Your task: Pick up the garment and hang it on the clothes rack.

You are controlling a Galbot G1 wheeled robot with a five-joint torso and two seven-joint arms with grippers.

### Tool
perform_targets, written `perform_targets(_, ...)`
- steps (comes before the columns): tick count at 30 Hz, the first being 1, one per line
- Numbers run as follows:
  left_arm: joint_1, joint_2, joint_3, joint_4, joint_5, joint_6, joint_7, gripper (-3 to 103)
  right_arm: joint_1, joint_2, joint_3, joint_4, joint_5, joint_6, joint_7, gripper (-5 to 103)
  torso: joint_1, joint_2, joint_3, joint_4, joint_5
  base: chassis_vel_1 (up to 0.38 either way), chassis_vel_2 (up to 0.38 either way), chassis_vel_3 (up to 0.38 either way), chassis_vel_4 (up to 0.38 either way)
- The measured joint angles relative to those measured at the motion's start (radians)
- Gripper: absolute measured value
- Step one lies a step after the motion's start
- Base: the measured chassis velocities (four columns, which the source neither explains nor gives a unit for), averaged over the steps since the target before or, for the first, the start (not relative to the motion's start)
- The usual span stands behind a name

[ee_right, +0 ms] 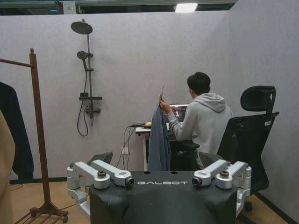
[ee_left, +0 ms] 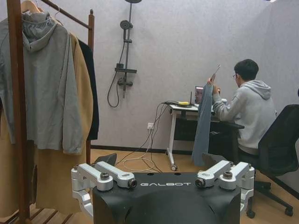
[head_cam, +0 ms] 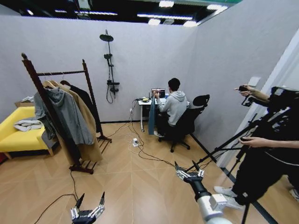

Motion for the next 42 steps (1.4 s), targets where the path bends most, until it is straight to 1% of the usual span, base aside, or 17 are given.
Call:
perform_targets(14,0.0,0.0,0.0,0.0,0.0,0.0,0.0,100,0.01,0.001,-0.017,-0.002,-0.012,-0.01,0.001,100,0.0,0.0,0.0,0.0,0.0,0.0,0.0,0.0,0.0)
perform_targets(23,0.0,0.0,0.0,0.0,0.0,0.0,0.0,100,0.014,0.005,-0.026,-0.01,-0.013,-0.001,-0.002,100,0.0,0.0,0.0,0.0,0.0001,-0.103,0.097,0.112,-0.099)
perform_targets(28,0.0,0.0,0.0,0.0,0.0,0.0,0.0,100,0.016,0.013,-0.034,-0.012,-0.02,0.003,-0.002,100,0.0,0.0,0.0,0.0001,0.0001,-0.196,0.206,0.222,-0.226)
perform_targets(32,0.0,0.0,0.0,0.0,0.0,0.0,0.0,100,0.013,0.019,-0.039,-0.013,-0.028,0.008,-0.002,100,0.0,0.0,0.0,-0.0003,0.0,-0.26,0.242,0.243,-0.262)
perform_targets(33,0.0,0.0,0.0,0.0,0.0,0.0,0.0,100,0.013,0.02,-0.039,-0.013,-0.029,0.009,-0.002,100,0.0,0.0,0.0,0.0001,0.0003,-0.287,0.283,0.252,-0.285)
perform_targets(38,0.0,0.0,0.0,0.0,0.0,0.0,0.0,100,0.009,0.02,-0.04,-0.013,-0.03,0.01,-0.002,100,0.0,0.0,0.0,-0.0002,-0.0001,-0.317,0.296,0.29,-0.321)
perform_targets(42,0.0,0.0,0.0,0.0,0.0,0.0,0.0,100,0.008,0.019,-0.04,-0.011,-0.031,0.01,-0.001,100,0.0,0.0,0.0,0.0001,0.0003,-0.35,0.35,0.345,-0.355)
